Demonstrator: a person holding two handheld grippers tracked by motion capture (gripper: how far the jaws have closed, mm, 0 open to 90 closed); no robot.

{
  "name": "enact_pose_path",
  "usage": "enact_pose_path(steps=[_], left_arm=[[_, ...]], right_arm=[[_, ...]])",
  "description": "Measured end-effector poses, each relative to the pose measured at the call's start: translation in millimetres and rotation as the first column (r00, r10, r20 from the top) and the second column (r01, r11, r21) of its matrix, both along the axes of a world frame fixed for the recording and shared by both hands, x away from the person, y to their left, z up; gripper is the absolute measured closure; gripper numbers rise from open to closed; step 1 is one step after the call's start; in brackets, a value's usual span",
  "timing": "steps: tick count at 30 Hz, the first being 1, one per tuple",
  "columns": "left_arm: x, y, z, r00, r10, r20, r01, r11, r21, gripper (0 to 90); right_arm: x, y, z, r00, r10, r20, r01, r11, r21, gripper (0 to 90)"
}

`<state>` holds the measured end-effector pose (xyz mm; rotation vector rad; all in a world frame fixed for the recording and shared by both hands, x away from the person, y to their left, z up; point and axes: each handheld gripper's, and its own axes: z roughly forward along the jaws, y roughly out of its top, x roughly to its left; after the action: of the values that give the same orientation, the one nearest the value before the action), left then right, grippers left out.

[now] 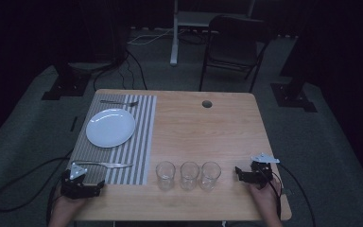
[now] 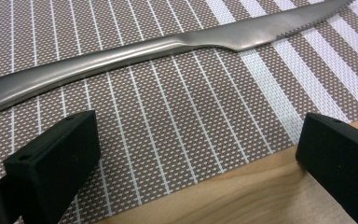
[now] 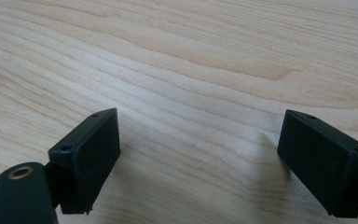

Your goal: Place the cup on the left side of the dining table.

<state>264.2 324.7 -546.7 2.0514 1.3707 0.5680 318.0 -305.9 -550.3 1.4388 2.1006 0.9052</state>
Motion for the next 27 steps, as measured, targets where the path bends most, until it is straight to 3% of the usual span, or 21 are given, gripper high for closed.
enact_pose_path(steps=[6,14,21,27], left_arm=[[-3.1,2.0,0.3,0.9971,-0.076,0.0,0.076,0.9971,0.003,0.2],[-6.7,-1.4,2.3,0.9949,-0.101,0.003,0.1,0.9947,0.022,0.2],[-7.6,-5.4,5.9,0.9902,-0.139,-0.013,0.139,0.9902,-0.004,0.2],[-8.7,-11.0,8.7,0.9873,-0.159,0.006,0.159,0.9871,-0.023,0.2]], right_arm=[[0.1,0.0,0.0,1.0,0.0,0.0,0.0,1.0,0.0,12.6],[0.0,0.0,0.0,1.0,0.0,0.0,0.0,1.0,0.0,12.5],[0.0,0.0,0.0,1.0,0.0,0.0,0.0,1.0,0.0,12.6],[0.0,0.0,0.0,1.0,0.0,0.0,0.0,1.0,0.0,12.6]])
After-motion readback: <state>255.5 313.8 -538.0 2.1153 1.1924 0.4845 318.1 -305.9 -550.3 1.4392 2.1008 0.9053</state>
